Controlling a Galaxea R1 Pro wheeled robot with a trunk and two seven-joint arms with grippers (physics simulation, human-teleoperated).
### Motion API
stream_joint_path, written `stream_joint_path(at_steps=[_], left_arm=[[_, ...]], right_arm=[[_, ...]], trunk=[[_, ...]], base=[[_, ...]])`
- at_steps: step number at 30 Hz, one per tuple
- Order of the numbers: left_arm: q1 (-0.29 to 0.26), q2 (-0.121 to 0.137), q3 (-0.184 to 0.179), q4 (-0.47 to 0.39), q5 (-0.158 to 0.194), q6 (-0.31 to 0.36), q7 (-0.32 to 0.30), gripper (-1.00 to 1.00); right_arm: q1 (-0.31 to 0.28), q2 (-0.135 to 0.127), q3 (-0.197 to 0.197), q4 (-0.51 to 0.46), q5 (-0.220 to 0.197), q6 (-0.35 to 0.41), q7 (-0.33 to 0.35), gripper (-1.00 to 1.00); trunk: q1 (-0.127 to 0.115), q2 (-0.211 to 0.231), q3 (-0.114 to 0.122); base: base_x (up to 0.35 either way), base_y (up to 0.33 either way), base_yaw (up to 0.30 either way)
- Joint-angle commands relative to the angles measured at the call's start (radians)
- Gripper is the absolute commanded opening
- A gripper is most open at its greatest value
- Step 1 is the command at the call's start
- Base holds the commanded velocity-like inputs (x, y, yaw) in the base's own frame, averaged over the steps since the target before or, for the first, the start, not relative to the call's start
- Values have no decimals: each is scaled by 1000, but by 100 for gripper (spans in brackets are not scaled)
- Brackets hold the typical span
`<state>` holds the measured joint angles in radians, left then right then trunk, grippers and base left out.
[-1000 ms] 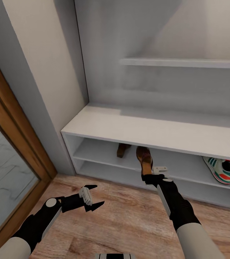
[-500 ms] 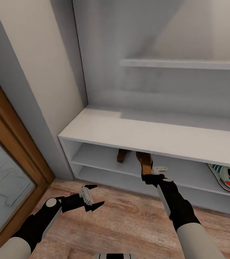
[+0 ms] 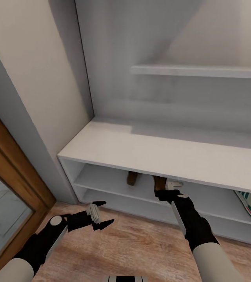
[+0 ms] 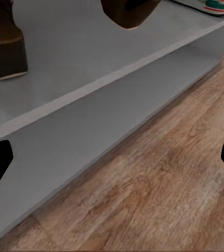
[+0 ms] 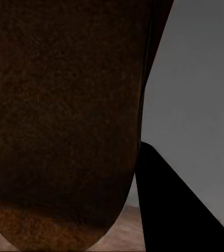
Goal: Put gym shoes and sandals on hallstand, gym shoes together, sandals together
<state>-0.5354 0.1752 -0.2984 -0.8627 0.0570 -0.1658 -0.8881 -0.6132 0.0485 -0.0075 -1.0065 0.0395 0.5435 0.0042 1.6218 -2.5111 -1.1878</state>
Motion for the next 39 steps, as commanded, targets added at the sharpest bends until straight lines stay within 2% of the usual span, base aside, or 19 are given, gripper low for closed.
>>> stream_joint_path(at_steps=[1,21,39], left_arm=[[-1,1,-4,1,6,-3,0,100],[-1,1,-4,1,6,-3,0,100],[-1,1,-4,1,6,-3,0,100]], right_arm=[[0,1,-1,-1,0,6,-1,-100],[0,1,-1,-1,0,6,-1,-100],[0,1,-2,-1,0,6,-1,-100]], trunk=[[0,0,-1],[0,0,-1],[0,0,-1]], base=[[178,-24,0],[79,-2,0],[4,0,0]])
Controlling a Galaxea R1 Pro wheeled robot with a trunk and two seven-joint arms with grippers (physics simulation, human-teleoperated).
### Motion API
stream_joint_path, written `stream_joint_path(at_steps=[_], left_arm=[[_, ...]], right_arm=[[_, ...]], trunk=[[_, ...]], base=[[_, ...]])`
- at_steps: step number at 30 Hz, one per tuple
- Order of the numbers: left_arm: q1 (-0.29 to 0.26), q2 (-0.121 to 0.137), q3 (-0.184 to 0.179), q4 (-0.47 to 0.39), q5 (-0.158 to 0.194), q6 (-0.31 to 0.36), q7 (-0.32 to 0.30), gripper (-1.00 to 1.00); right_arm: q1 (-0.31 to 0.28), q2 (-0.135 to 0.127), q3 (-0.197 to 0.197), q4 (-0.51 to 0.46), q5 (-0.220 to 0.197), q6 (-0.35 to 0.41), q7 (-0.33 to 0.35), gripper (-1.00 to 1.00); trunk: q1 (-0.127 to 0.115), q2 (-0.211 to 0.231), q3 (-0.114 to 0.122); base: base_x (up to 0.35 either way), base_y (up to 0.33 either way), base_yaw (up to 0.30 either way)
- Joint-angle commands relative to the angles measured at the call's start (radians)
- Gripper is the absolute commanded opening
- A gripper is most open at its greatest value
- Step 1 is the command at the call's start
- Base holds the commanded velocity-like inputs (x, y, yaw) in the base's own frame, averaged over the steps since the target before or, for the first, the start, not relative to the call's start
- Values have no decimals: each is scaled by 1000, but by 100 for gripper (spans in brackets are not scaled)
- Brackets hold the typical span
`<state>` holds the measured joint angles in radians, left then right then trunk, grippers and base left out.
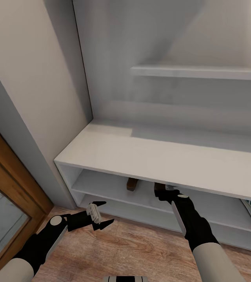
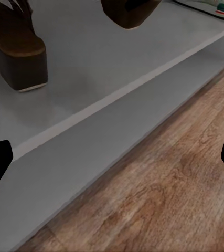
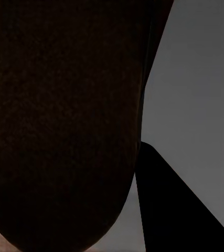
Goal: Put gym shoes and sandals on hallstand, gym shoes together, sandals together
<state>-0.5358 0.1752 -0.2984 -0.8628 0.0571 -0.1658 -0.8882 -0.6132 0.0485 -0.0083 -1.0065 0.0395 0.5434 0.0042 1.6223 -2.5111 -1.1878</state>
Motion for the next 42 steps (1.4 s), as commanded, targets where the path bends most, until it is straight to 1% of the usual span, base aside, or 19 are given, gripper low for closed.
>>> stream_joint_path(at_steps=[1,11,12,42], left_arm=[[-1,1,-4,1,6,-3,0,100],[-1,1,-4,1,6,-3,0,100],[-1,1,-4,1,6,-3,0,100],[-1,1,-4,1,6,-3,0,100]], right_arm=[[0,1,-1,-1,0,6,-1,-100],[0,0,-1,-1,0,6,-1,-100],[0,0,-1,-1,0,6,-1,100],[0,-1,-1,-1,0,5,-1,100]], trunk=[[0,0,-1],[0,0,-1],[0,0,-1],[0,0,-1]], base=[[5,0,0],[75,0,0],[10,0,0],[0,0,0]])
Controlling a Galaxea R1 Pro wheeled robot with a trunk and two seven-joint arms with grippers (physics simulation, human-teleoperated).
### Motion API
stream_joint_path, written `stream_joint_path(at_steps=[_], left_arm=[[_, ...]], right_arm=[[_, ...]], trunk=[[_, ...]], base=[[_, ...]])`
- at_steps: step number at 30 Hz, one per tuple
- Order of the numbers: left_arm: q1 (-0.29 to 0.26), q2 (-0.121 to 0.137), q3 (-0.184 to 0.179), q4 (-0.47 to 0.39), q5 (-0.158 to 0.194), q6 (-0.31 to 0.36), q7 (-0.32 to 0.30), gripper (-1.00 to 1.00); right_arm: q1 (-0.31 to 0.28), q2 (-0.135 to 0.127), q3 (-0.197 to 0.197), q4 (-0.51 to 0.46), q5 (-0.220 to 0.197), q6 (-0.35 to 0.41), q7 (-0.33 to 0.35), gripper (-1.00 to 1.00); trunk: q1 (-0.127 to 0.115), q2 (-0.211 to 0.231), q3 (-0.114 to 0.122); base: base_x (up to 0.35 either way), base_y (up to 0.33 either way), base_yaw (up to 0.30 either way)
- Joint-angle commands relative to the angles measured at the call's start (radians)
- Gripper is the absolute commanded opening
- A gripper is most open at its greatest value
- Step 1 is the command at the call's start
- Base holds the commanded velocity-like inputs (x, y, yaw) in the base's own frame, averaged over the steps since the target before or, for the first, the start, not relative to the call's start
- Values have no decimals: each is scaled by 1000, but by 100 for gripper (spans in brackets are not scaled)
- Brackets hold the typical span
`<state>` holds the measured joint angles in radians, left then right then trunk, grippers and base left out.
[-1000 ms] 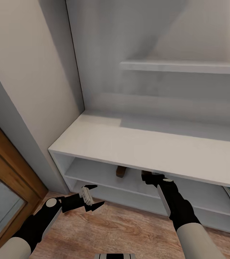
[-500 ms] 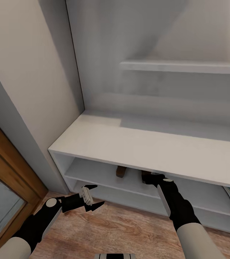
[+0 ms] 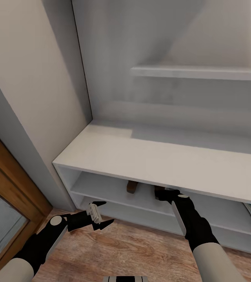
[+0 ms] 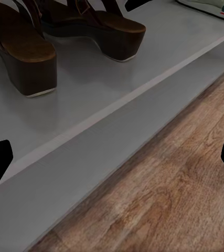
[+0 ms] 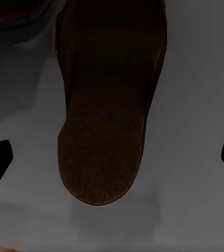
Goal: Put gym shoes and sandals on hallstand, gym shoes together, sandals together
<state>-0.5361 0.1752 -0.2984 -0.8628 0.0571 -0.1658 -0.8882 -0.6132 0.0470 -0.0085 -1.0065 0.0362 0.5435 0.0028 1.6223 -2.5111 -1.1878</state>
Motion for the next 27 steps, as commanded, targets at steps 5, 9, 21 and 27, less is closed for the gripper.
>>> stream_joint_path(at_steps=[5,9,21,27], left_arm=[[0,1,-4,1,6,-3,0,100],[-1,1,-4,1,6,-3,0,100],[-1,1,-4,1,6,-3,0,100],[-1,1,-4,1,6,-3,0,100]], right_arm=[[0,1,-1,-1,4,6,0,100],[0,1,-1,-1,4,5,0,100],[0,1,-1,-1,4,6,0,100],[0,1,-1,-1,4,6,0,100]], trunk=[[0,0,-1],[0,0,-1],[0,0,-1],[0,0,-1]], base=[[-1,0,0],[-114,0,0],[-297,0,0],[-324,0,0]])
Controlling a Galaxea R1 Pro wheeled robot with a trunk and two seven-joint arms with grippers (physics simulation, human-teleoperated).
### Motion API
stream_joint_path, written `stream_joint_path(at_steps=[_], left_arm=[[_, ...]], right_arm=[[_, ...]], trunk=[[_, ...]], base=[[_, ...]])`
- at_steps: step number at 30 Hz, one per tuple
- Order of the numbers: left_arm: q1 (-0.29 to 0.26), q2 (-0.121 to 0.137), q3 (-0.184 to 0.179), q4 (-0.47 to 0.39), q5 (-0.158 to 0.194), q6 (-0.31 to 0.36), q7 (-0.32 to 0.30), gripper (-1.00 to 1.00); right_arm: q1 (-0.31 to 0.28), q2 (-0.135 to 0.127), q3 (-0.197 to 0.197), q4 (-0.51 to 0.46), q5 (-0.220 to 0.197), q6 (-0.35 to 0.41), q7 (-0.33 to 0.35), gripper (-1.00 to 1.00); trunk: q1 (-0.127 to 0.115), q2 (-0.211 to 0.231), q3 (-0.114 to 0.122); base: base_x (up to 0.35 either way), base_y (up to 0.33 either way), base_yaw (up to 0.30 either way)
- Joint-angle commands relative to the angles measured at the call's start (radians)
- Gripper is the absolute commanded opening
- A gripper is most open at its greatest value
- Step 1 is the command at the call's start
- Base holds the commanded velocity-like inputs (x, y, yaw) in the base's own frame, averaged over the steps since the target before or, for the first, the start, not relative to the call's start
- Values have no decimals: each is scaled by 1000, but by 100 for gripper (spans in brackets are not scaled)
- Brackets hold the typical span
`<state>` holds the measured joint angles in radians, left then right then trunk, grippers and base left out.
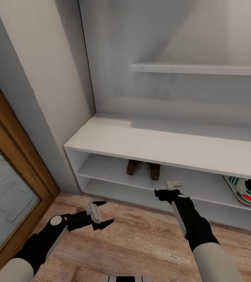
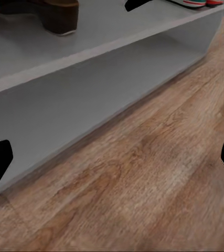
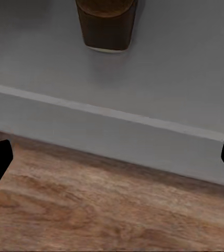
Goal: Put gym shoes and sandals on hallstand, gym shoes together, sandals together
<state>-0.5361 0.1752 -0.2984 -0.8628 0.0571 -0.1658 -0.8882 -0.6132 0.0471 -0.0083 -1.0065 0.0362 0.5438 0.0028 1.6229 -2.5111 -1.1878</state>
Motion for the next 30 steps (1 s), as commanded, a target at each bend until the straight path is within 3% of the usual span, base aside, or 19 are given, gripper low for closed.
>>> stream_joint_path(at_steps=[1,19,27,30], left_arm=[[-1,1,-4,1,6,-3,0,100],[-1,2,-4,1,6,-3,0,100],[-1,2,-4,0,6,-3,0,100],[-1,3,-2,1,5,-3,0,100]], right_arm=[[0,1,-1,-1,4,5,0,100],[0,1,-1,-3,3,5,3,100],[0,0,-1,-3,4,5,3,100],[0,0,-34,-4,3,5,5,100]], trunk=[[-1,0,-1],[-1,0,-1],[-1,0,-1],[-1,0,-1]], base=[[-320,0,0],[-298,0,0],[-122,0,0],[-3,0,0]])
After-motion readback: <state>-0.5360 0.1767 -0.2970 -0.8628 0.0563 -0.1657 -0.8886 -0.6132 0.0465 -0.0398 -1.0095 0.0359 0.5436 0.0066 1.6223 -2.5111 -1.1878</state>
